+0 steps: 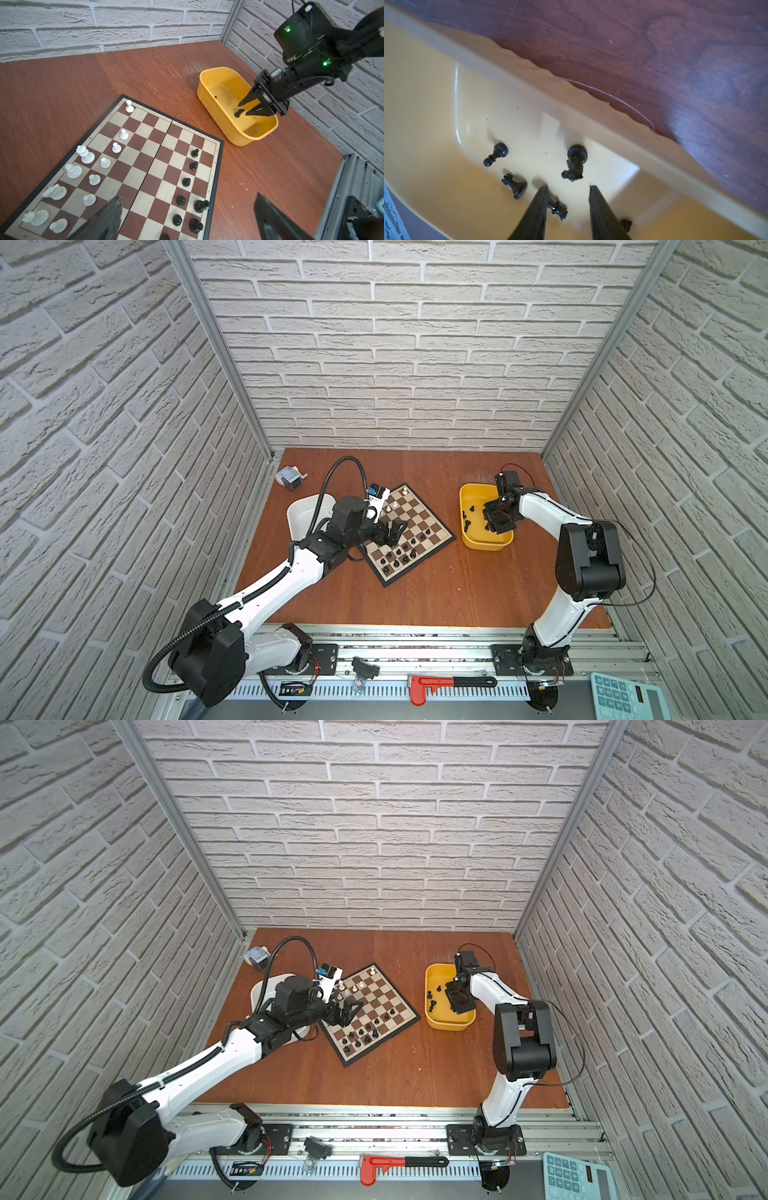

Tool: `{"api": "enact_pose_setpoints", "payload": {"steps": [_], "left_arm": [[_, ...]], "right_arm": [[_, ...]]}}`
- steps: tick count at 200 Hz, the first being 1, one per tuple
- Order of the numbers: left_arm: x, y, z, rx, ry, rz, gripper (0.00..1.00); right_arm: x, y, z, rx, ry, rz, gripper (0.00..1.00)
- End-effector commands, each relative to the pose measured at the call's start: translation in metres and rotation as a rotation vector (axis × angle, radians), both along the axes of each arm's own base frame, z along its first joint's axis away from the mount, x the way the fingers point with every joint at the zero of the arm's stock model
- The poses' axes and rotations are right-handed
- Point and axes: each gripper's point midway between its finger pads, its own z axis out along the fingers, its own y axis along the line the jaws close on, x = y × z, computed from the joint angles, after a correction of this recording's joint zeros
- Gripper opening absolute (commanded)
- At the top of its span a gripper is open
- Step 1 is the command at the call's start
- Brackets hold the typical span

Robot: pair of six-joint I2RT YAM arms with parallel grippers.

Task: Set up the chess pieces on the board
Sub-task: 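Grasp a black pawn in the yellow bin with the right gripper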

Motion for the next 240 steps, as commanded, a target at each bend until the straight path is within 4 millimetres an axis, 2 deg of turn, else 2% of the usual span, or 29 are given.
{"api": "enact_pose_setpoints", "payload": {"steps": [1, 82, 125, 195, 214, 240], "left_arm": [[-0.002, -0.005, 0.012, -0.043, -0.04, -0.021, 0.98], [-0.005, -0.008, 0.013, -0.062, -0.036, -0.042, 0.98], [-0.007, -0.01, 0.013, -0.069, -0.035, -0.055, 0.98], [-0.009, -0.012, 0.012, -0.07, -0.032, -0.061, 0.98], [-0.008, -0.012, 0.012, -0.072, -0.032, -0.062, 0.98], [-0.009, -0.012, 0.014, -0.075, -0.038, -0.062, 0.99]], "right_arm": [[0.005, -0.003, -0.003, 0.018, 0.0, -0.029, 0.35], [0.007, -0.008, -0.008, 0.026, 0.006, -0.058, 0.27], [0.009, -0.01, -0.011, 0.038, 0.007, -0.064, 0.27], [0.013, -0.01, -0.015, 0.053, 0.003, -0.065, 0.15], [0.017, -0.009, -0.012, 0.053, -0.015, -0.056, 0.07], [0.024, -0.014, -0.001, 0.008, -0.045, -0.006, 0.06]]}}
